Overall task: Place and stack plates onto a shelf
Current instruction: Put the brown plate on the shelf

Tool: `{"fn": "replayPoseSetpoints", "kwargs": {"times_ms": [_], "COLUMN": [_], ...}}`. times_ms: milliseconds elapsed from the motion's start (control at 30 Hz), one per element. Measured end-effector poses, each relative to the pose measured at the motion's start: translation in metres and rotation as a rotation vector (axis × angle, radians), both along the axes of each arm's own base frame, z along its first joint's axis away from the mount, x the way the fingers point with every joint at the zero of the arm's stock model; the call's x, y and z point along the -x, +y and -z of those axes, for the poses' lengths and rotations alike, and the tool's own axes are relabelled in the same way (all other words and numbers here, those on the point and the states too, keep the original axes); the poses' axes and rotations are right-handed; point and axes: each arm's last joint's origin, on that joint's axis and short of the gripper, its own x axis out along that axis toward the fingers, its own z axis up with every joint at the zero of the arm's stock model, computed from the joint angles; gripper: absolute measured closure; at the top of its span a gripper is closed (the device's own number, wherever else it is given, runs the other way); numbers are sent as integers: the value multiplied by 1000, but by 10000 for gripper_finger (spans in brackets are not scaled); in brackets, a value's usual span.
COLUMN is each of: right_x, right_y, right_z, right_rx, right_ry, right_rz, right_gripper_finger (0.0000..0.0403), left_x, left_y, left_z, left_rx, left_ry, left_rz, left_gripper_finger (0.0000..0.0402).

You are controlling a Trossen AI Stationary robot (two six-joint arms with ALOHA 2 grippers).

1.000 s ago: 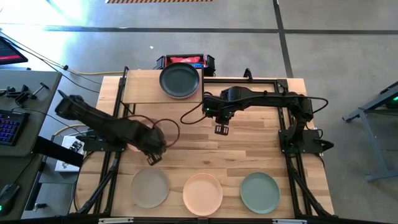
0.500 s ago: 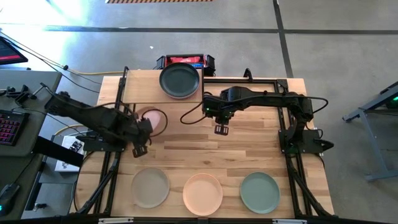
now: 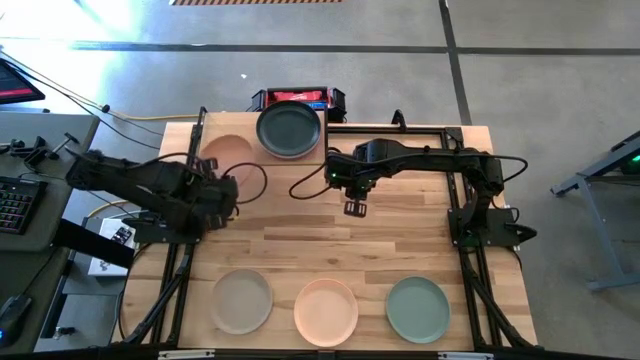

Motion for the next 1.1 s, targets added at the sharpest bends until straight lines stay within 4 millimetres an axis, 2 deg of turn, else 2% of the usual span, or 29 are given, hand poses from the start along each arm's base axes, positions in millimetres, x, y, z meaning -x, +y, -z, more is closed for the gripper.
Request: {"fn": "replayPoseSetpoints", "kwargs": {"times_ms": [500,733,1100], "right_x": [-4,-4,-4], "right_y": [-3,-8,-8], "right_z": [-1,-1,-1], "right_rx": [11,11,10], "right_ry": [-46,-46,-46], "right_rz": [-17,-4,-5], "right_gripper_finger": [357,357,357], "left_x": [-2,-6,-2], "left_y": [47,69,95], "left_z": [-1,-3,-1], "left_rx": [-112,-141,-90], "left_ry": [120,109,126], "left_rz": [-10,-14,-82], "left_gripper_finger": [400,400,400]}}
